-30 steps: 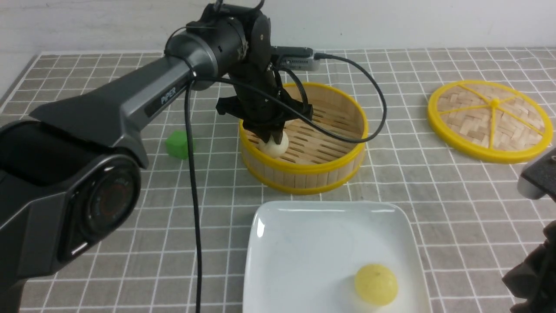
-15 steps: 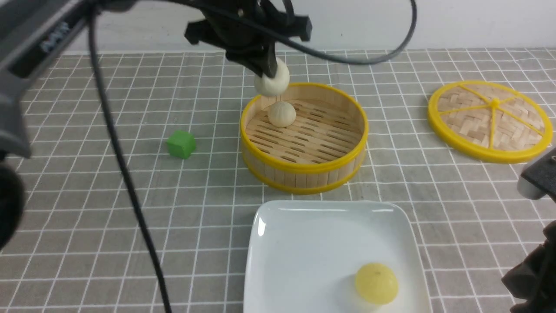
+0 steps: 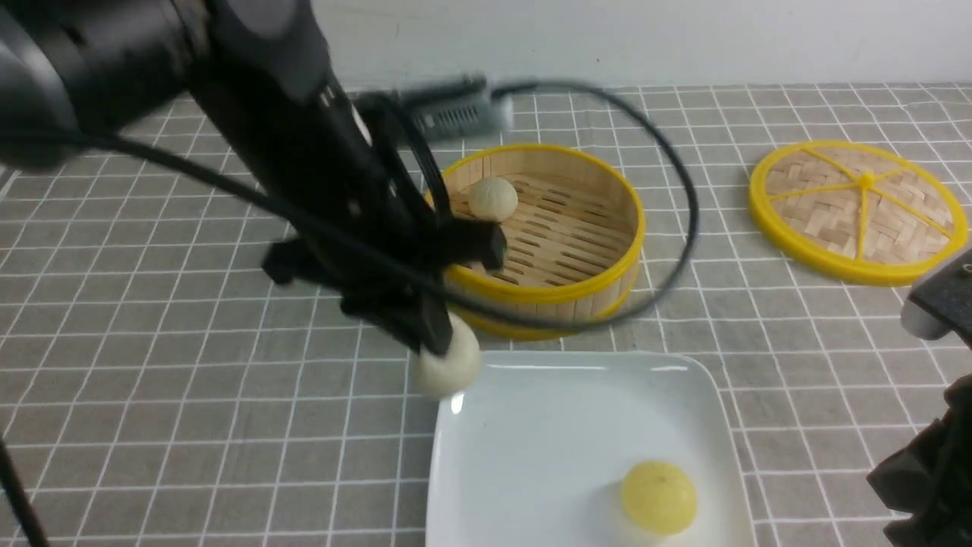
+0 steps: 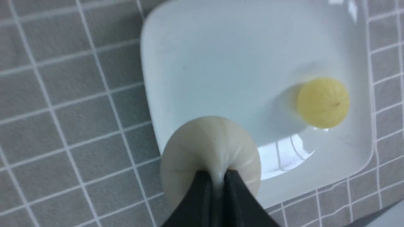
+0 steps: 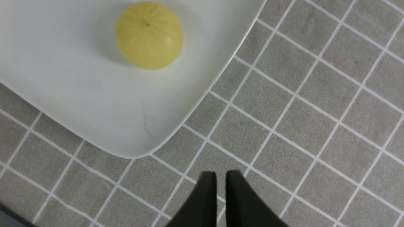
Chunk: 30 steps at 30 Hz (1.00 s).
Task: Put the steamed buns into the plate on the grey tablecloth.
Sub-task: 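Carry the bun from the bamboo steamer to the plate with the left gripper, then reach into the bamboo steamer and grasp a bun with the left gripper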
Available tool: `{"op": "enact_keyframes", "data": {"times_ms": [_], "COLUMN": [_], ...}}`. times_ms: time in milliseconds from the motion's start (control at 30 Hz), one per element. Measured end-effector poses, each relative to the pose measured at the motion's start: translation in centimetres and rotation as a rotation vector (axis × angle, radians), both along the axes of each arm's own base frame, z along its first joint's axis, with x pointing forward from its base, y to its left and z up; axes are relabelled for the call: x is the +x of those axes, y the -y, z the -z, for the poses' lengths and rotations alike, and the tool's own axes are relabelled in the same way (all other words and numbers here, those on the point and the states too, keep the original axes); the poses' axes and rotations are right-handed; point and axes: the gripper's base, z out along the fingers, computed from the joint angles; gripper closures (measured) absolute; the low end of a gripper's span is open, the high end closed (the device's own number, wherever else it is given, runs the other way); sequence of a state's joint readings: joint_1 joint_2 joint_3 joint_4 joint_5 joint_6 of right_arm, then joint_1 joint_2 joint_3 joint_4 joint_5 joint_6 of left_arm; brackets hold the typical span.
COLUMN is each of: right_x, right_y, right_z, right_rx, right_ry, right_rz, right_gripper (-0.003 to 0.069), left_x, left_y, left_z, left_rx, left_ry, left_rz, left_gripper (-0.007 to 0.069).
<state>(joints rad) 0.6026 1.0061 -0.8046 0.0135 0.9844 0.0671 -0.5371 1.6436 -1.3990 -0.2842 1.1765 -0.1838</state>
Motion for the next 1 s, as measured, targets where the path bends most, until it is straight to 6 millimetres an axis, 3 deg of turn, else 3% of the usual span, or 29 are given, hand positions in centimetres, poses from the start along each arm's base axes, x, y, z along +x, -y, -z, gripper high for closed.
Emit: {"op": "enact_keyframes", "data": {"times_ms": [167,367,467,633,733,800,900,1000], "right_x": [0.0,0.0,0.0,0.0,0.0,0.0,0.0,0.0], "right_y": [0.0,0.0,0.0,0.0,0.0,0.0,0.0,0.0], "right_z": [0.0,0.0,0.0,0.0,0.0,0.0,0.0,0.0], "right_rx": [0.002,0.002,0.002,0.002,0.002,0.001,0.001,0.001], "right_ry": [0.003,0.002,0.002,0.002,0.002,0.002,0.002,0.002], "right_rz": [0.000,0.000,0.000,0.000,0.000,0.000,0.000,0.000], "right_gripper": [0.0582,0.0575,0.0571,0.0565,0.0564,0.0564,0.0560,0.0554], "left_x": [-0.5,-0.6,-0.8,-0.3,0.5,1.6,3.5,6.0], "left_y": [3.0,5.5,6.2,6.5,6.9,7.3,7.4,6.3], "left_z": [4.8,8.0,8.6,7.6,6.1,4.1,1.1,-0.8], "left_rx": [0.033,0.061,0.064,0.052,0.043,0.041,0.054,0.097], "left_ry": [-0.047,-0.069,-0.070,-0.027,0.033,0.125,0.247,0.248], "left_rz": [0.058,0.089,0.104,0.110,0.118,0.133,0.116,-0.003], "left_gripper": [0.0589,0.0533,0.0450,0.0288,0.0225,0.0204,0.0229,0.0356]}}
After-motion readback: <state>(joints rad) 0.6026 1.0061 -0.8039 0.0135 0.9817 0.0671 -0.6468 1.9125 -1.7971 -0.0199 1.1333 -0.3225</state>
